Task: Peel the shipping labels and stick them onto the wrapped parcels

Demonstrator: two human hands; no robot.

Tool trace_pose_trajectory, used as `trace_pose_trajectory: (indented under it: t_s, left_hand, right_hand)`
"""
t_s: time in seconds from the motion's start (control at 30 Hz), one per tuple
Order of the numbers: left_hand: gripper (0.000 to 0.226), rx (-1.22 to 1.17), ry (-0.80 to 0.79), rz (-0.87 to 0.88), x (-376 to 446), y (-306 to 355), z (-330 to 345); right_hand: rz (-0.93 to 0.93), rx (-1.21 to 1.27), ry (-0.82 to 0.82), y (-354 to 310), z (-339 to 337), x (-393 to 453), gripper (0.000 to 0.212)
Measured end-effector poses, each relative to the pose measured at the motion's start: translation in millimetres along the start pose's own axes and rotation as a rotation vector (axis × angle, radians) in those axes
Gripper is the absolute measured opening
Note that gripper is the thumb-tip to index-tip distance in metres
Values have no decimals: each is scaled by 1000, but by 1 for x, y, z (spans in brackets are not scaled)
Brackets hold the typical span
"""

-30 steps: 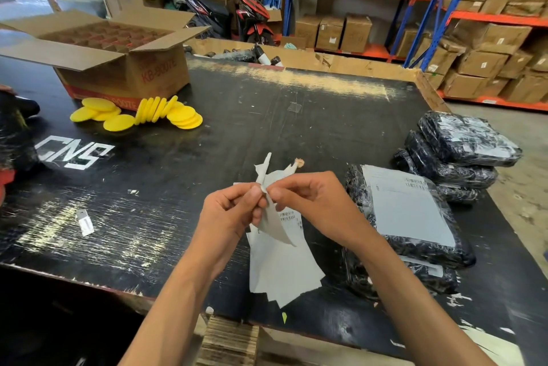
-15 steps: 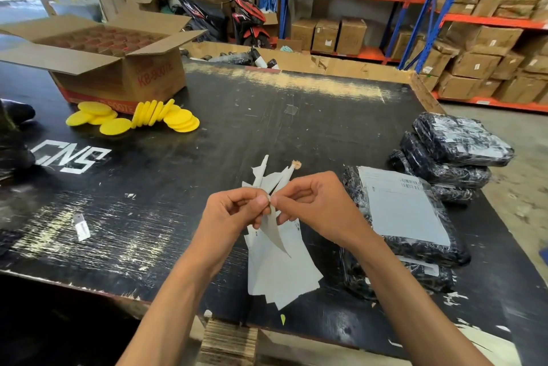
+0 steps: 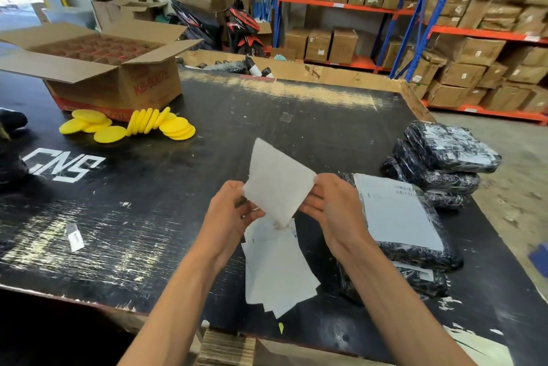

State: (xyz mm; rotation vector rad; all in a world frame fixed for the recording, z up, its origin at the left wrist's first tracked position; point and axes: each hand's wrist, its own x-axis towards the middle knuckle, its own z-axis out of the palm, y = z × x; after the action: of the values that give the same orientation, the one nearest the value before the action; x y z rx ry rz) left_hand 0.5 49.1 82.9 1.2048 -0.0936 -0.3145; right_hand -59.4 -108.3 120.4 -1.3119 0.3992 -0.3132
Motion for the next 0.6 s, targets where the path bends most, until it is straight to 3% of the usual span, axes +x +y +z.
trace_pose_trajectory:
  t_s: [0.17,0.27,0.37,0.43,0.53,0.6]
  left_hand:
    - [16,16,107,-34,44,-8,7]
    - [4,57,198,-91,74,-17,5]
    - [35,34,295,-193,98,-27,-2]
    - [42,-23,388,-238,116,-34,-8]
    - [27,-145,496,-250,126,-30,2]
    - [23,-42,543,-246,129,-27,15]
  right_hand:
    - [-63,-7,157,-6,-9,11,13]
    - [-96,-50,257,-15,-20,16,30]
    - [-125,-105,327,-24,-35,23,28]
    - [-143,-116,381,-28,-42,30,21]
    - [-167,-101,430,-33,-48,36,18]
    - [-185,-77,465,-38,-53,40,21]
